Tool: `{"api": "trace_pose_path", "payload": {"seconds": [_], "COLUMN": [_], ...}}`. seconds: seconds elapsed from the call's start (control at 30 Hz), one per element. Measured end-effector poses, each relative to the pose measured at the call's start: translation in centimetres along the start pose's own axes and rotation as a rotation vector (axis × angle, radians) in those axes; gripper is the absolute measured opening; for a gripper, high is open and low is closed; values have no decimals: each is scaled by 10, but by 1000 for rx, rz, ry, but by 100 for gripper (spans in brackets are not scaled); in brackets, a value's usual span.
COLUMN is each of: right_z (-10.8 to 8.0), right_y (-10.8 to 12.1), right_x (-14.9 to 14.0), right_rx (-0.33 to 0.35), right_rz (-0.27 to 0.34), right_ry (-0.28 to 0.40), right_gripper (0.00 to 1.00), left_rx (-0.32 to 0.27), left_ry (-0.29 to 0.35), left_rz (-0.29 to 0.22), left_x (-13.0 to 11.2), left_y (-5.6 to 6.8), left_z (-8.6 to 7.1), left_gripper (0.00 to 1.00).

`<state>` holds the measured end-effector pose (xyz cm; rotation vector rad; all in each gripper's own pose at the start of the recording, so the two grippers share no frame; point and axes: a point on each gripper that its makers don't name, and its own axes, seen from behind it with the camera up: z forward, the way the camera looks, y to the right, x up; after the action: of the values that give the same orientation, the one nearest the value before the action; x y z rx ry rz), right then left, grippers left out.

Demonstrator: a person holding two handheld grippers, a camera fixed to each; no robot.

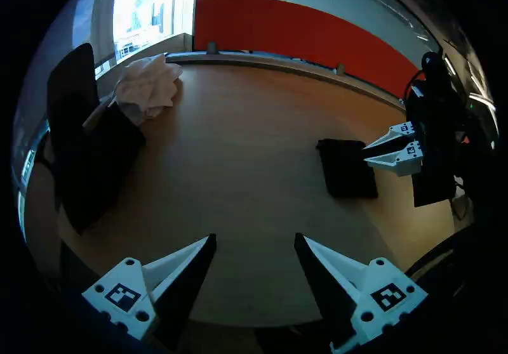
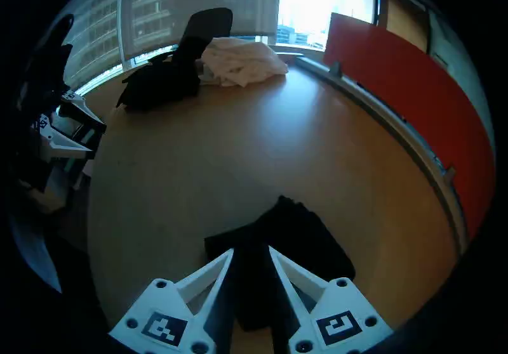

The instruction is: Fold towel

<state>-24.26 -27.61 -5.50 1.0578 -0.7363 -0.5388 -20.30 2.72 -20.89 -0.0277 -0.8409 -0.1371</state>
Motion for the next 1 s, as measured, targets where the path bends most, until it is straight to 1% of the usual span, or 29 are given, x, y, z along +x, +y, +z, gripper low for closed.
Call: {"api": "trace_pose_path", "payload": {"seconds": [0.1,0.17,0.23,0.37,0.43,0.57,0.7,0.8,1.0], "right_z": [1,1,1,0,-1,-4,-6,-10,-19], "right_y": [-1,-2,-3,-4,-4,-4,-2,-1,1], "right_x": [0,0,0,2,4,4,-2,-14,-47], "right_rx": [2,6,8,11,12,10,0,-10,-36], "right_rz": [2,1,-3,-10,-8,-2,7,18,57], "right_ry": [-2,-4,-5,-1,2,9,2,-12,-52], "right_gripper": [28,36,45,56,59,60,60,60,60], "left_rx": [0,0,2,2,2,0,-1,-2,-7], "left_ry": [1,1,2,3,4,6,8,11,12], "left_rz": [-3,-4,-3,-2,-3,-3,0,1,4], "left_x": [0,0,0,0,0,1,2,2,3], "left_y": [0,0,0,0,1,1,2,2,3], "left_z": [0,0,-1,-1,-1,-1,-1,-2,-1], "left_gripper": [91,91,91,91,91,91,91,91,91]}}
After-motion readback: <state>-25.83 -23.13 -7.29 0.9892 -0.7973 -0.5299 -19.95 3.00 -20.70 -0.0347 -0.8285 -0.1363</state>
